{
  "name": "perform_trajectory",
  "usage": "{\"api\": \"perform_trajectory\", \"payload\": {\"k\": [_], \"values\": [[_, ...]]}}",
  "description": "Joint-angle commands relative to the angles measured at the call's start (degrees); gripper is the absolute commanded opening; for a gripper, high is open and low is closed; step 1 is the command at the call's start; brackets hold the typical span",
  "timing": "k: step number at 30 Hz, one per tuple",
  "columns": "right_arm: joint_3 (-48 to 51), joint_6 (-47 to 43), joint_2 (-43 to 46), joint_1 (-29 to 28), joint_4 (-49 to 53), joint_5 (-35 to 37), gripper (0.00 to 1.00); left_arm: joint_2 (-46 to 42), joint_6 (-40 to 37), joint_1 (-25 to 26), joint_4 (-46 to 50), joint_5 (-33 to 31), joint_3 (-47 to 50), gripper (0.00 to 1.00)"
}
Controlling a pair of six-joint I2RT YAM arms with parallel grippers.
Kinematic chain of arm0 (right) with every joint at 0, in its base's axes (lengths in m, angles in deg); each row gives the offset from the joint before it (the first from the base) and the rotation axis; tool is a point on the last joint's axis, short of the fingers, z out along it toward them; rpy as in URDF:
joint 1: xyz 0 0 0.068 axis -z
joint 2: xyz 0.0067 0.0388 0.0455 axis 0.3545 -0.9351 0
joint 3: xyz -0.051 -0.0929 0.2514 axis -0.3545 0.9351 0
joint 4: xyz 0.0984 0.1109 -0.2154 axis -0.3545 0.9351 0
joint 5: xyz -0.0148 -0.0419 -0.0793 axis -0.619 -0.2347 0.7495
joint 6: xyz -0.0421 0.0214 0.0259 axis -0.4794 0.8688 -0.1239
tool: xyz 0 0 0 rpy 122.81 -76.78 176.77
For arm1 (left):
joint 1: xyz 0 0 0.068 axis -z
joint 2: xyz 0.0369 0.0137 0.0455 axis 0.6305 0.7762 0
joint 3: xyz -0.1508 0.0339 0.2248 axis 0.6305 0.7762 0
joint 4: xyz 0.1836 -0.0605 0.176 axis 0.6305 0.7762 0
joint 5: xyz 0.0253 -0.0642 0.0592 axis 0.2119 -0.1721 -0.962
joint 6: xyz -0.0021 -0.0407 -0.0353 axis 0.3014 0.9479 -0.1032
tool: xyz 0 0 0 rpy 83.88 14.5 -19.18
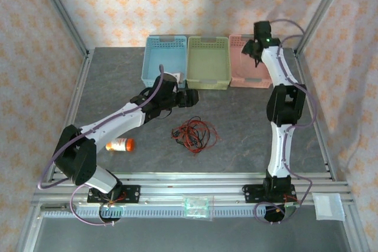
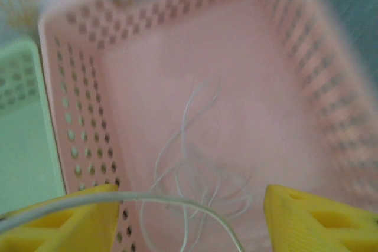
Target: Untangle the cables
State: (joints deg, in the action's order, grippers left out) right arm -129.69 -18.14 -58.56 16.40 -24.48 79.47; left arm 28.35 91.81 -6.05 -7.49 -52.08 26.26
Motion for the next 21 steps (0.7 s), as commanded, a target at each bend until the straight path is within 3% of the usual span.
{"api": "perform_trajectory", "payload": {"k": [1,8,21], "values": [[-3.76,-6.31,-0.75,-2.14,8.33,20.72,0.66,2.03,0.49,0.62,-2.58,0.98,-1.44,0.81],[10.31,-8.48,8.11,-2.58,0.58,25.8,0.64,5.12,-0.7,0.86,-2.91,1.94,-4.17,0.81],[23.77,-6.98,20.35,1.2,-7.78,-5.01,0.56,16.27,-8.39,0.85,-13.26,5.58,-16.11,0.82]]}}
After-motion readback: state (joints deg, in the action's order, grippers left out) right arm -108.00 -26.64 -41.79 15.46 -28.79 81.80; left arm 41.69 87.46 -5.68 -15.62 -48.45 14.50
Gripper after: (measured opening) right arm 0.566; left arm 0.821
